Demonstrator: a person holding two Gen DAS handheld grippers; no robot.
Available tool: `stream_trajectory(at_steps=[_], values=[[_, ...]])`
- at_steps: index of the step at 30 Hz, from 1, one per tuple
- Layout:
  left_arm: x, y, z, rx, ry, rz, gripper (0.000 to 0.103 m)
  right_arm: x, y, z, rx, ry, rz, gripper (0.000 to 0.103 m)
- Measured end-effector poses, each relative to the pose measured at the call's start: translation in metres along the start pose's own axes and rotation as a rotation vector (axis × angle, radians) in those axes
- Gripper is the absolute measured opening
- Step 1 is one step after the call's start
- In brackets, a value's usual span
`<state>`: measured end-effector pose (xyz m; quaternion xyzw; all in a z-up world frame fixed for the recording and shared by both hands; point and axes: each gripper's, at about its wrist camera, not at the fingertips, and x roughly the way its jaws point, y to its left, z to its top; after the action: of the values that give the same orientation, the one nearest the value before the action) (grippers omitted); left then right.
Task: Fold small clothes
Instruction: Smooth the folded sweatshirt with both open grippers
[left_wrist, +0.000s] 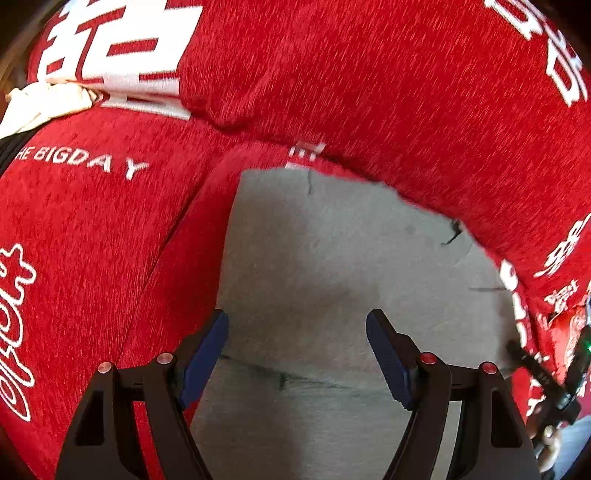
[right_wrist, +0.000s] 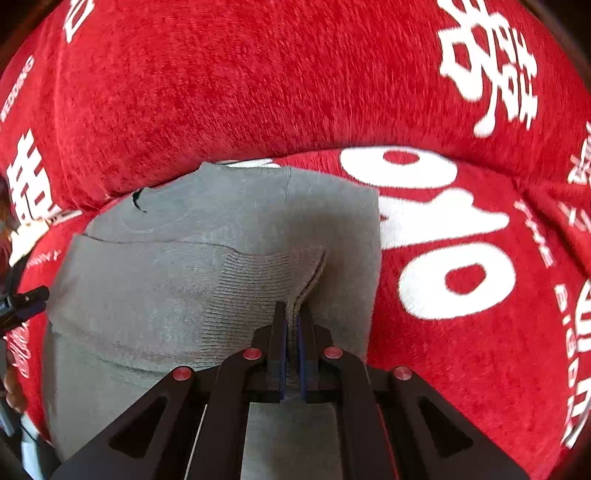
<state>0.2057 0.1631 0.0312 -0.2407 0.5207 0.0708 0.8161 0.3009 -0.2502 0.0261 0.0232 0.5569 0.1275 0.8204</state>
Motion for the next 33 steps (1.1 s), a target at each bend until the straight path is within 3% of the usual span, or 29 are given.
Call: stream_trajectory(at_steps=[3,6,8,10,12,14,15,17,20,22,23,25,27,29,31,32,33], values=[[-0.004,-0.007,0.009,-0.001,-0.018,-0.019,0.077,-0.008,-0.008,0.003,0.05,-0.007,0.006,0.018],[-0.002,-0.025,0.014,0.026,-0.027,-0.046,0.077,-0.03,-0.007,0.006,0.08,-0.08,-0.044,0.042],[0.01,-0.043,0.012,0.074,-0.008,-0.033,0.077,-0.039,0.006,0.005,0.065,-0.109,-0.014,0.068],[0.029,-0.058,0.006,0.129,0.04,-0.01,0.077,-0.036,0.027,0.006,0.001,-0.093,0.013,0.069],[0.049,-0.064,-0.001,0.16,0.089,0.037,0.077,-0.018,0.059,0.003,-0.087,-0.013,0.037,0.069],[0.051,-0.066,-0.006,0.224,0.051,0.076,0.078,0.0,0.078,-0.003,-0.147,0.048,0.044,0.069],[0.051,-0.065,-0.008,0.258,0.049,0.094,0.078,0.013,0.084,-0.007,-0.184,0.084,0.007,0.069],[0.048,-0.059,-0.013,0.337,0.056,0.155,0.078,0.025,0.077,-0.013,-0.209,0.083,-0.107,0.069],[0.029,-0.036,-0.015,0.319,0.057,0.189,0.078,0.014,0.052,-0.012,-0.113,0.069,-0.104,0.067],[0.01,-0.025,-0.02,0.272,0.021,0.177,0.078,-0.006,0.05,-0.015,-0.092,0.045,-0.121,0.069],[-0.004,-0.02,-0.029,0.228,-0.007,0.13,0.078,-0.017,0.054,-0.02,-0.102,0.019,-0.123,0.069],[-0.01,-0.021,-0.049,0.193,0.009,0.064,0.078,-0.034,0.072,-0.037,-0.147,0.0,-0.056,0.069],[-0.008,-0.032,-0.074,0.238,0.041,0.03,0.078,-0.036,0.1,-0.063,-0.222,0.029,0.005,0.069],[0.0,-0.043,-0.098,0.321,0.067,0.044,0.078,-0.027,0.121,-0.086,-0.294,0.069,0.014,0.069],[0.004,-0.048,-0.112,0.38,0.032,0.1,0.079,-0.015,0.13,-0.104,-0.336,0.112,-0.011,0.069],[0.001,-0.048,-0.121,0.417,0.0,0.122,0.082,-0.013,0.132,-0.114,-0.367,0.107,-0.036,0.072],[0.001,-0.048,-0.124,0.425,0.001,0.133,0.093,-0.018,0.133,-0.121,-0.408,0.052,-0.057,0.076]])
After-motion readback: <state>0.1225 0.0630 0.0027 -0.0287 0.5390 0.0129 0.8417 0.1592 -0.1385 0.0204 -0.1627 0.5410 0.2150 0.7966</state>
